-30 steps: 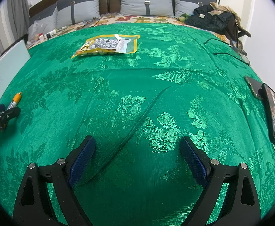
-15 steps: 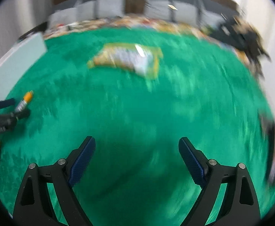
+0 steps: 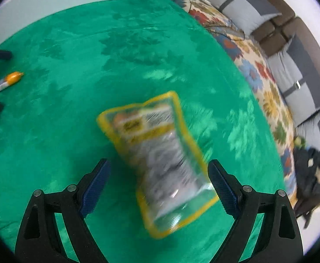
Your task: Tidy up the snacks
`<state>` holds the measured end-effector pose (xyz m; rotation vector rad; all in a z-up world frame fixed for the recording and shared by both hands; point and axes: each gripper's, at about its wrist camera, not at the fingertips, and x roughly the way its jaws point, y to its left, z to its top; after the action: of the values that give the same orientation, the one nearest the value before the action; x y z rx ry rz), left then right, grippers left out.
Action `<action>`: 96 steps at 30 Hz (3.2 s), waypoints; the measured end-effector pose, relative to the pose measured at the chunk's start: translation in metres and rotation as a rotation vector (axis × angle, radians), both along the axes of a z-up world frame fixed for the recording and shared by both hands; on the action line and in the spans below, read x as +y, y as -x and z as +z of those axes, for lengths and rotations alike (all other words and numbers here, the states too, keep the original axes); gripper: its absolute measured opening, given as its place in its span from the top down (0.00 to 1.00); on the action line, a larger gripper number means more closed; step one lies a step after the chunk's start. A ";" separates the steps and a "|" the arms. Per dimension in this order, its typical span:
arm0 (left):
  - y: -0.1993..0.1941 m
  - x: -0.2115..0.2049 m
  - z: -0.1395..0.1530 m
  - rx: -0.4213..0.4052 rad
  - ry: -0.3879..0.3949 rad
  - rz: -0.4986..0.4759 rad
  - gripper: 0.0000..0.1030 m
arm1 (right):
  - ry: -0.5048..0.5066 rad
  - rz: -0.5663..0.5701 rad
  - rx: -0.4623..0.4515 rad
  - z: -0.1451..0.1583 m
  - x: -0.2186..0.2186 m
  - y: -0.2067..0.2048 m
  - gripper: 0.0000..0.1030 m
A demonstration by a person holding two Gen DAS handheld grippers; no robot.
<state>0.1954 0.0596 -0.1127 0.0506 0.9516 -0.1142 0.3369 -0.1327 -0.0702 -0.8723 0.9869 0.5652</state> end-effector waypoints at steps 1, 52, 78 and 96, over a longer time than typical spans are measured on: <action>0.000 0.000 0.000 0.000 0.000 0.000 0.00 | -0.014 -0.007 0.018 -0.001 -0.001 -0.007 0.11; -0.001 0.000 0.000 0.000 0.001 0.000 0.00 | -0.491 -0.770 -0.129 -0.017 -0.034 0.158 0.06; -0.001 0.000 0.000 0.000 0.001 0.000 0.00 | -0.491 -0.770 -0.129 -0.017 -0.035 0.158 0.06; -0.001 0.000 0.000 0.001 0.002 0.001 0.00 | -0.491 -0.770 -0.130 -0.017 -0.035 0.158 0.06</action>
<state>0.1964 0.0598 -0.1126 0.0485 0.9523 -0.1145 0.1790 -0.1675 -0.0872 -0.0567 0.9228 0.0703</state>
